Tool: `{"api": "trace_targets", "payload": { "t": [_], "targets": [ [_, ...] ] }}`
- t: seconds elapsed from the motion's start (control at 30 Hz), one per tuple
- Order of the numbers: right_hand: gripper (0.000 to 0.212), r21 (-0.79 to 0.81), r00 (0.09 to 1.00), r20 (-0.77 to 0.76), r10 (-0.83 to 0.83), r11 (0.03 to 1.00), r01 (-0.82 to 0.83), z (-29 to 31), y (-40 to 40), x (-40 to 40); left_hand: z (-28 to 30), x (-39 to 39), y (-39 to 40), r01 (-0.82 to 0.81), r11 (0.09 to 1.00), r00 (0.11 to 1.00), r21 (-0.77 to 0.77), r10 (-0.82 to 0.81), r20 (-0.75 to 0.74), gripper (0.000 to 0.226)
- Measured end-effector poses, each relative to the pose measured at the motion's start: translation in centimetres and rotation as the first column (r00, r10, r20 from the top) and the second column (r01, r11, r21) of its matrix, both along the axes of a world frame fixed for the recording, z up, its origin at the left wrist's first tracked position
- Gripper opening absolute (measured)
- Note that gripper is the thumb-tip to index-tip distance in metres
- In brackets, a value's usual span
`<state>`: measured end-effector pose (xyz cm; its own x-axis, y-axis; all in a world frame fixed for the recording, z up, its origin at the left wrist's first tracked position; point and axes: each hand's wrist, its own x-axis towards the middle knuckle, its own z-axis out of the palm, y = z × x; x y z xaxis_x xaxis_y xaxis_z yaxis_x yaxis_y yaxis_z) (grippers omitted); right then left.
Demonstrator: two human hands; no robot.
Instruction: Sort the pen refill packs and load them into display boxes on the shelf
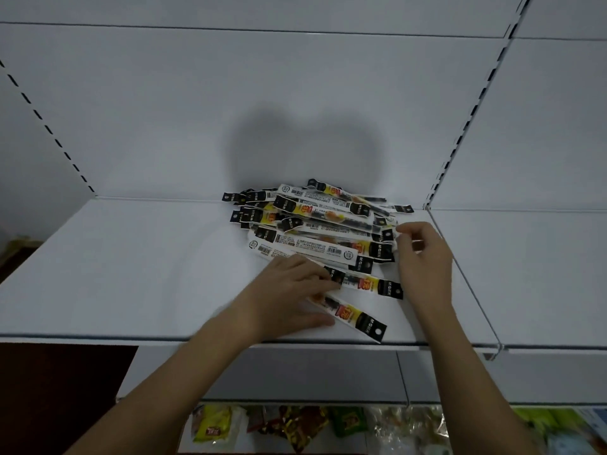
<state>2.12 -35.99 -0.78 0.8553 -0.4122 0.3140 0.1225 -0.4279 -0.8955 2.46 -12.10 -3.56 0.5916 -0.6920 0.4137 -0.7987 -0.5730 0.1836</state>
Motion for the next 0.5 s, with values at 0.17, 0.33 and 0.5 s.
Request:
{"api": "trace_targets", "payload": {
  "t": [0.17, 0.33, 0.5],
  "targets": [
    [0.02, -0.048, 0.997, 0.02, 0.077, 0.996, -0.076, -1.1, 1.1, -3.0, -0.5, -0.1, 0.0, -0.202, 0.979, 0.979, 0.03, 0.203, -0.025, 0.063],
    [0.022, 0.042, 1.0, 0.017, -0.006, 0.999, 0.005, -1.1, 0.9, -3.8, -0.1, -0.8, 0.1, -0.265, 0.964, 0.963, -0.034, 0.263, -0.066, 0.058],
    [0.008, -0.235, 0.949, -0.145, 0.279, 0.922, -0.307, -0.3, 2.4, -5.8, -0.1, -1.0, 3.5, -0.488, 0.87, 0.872, -0.069, 0.483, -0.075, 0.053]
  ]
}}
